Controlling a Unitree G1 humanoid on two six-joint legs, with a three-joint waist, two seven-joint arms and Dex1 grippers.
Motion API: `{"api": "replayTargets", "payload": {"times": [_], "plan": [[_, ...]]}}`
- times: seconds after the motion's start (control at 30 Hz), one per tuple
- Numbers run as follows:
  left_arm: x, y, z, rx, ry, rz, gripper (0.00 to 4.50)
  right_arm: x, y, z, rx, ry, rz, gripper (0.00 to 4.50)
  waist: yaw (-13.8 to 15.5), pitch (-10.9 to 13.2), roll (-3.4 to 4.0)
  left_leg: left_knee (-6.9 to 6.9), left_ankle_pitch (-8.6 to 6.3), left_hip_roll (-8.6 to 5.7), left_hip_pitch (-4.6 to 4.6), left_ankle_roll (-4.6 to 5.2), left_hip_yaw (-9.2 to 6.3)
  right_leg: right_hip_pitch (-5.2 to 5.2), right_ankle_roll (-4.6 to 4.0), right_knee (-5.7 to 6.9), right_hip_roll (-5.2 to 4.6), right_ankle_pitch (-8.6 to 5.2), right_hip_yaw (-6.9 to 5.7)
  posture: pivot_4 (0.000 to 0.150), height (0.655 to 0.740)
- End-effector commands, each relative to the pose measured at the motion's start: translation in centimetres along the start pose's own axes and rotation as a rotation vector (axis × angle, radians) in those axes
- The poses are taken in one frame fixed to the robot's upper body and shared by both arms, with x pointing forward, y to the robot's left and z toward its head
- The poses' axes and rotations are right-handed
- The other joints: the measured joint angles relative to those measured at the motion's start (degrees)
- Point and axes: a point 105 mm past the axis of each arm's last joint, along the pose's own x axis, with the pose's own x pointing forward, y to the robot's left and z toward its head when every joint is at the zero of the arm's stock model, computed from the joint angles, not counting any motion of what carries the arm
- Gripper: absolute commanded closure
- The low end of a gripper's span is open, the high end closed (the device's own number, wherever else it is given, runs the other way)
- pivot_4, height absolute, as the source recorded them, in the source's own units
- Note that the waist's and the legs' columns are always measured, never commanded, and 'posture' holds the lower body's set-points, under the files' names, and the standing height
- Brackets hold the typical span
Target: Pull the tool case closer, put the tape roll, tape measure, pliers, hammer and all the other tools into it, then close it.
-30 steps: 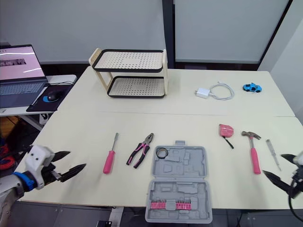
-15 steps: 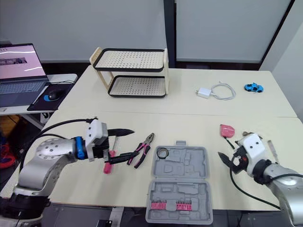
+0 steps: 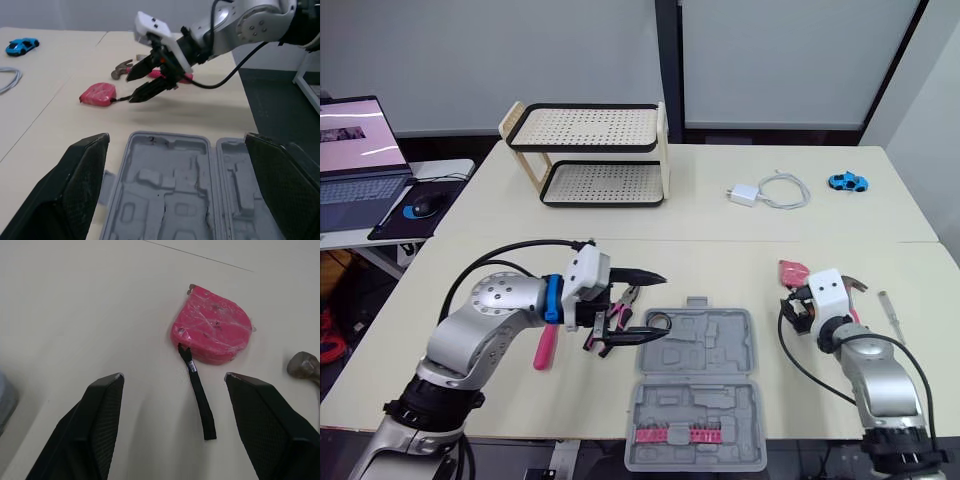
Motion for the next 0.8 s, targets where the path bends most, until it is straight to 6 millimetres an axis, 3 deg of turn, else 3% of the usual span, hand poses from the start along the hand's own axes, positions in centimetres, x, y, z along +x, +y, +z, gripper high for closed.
{"api": "replayTargets", "payload": {"times": [0.03,0.47,0.57,0.8], "plan": [[0.5,0.1,0.8,0.034,-0.005,-0.015,0.00,0.8,-0.9,0.6,0.017,-0.033,-0.043,1.05,0.0,0.0,0.01,0.00,0.00,0.00,-0.01,0.00,0.02,-0.02,0.00,0.00,0.01,0.00,0.02,0.150,0.7400],[1.4,0.0,1.5,0.045,-0.009,-0.036,0.00,2.5,-0.6,-0.5,0.100,-0.013,-0.043,1.05,-0.1,0.0,0.01,0.00,0.00,0.01,-0.01,-0.01,0.07,-0.07,0.00,0.01,0.01,0.00,0.09,0.150,0.7400],[1.5,-0.1,1.6,0.043,-0.010,-0.042,0.00,2.7,-0.5,-0.5,0.107,-0.013,-0.041,1.66,-0.1,0.0,0.01,0.00,0.00,0.01,-0.01,-0.01,0.09,-0.06,0.00,0.01,0.01,0.00,0.13,0.150,0.7400],[1.8,-0.1,1.5,0.037,-0.008,-0.045,0.00,3.2,-0.6,-0.8,0.137,-0.004,-0.053,4.23,-0.1,0.0,0.01,0.01,0.00,0.01,-0.01,-0.01,0.09,-0.06,0.01,0.01,0.01,0.01,0.14,0.150,0.7400]]}}
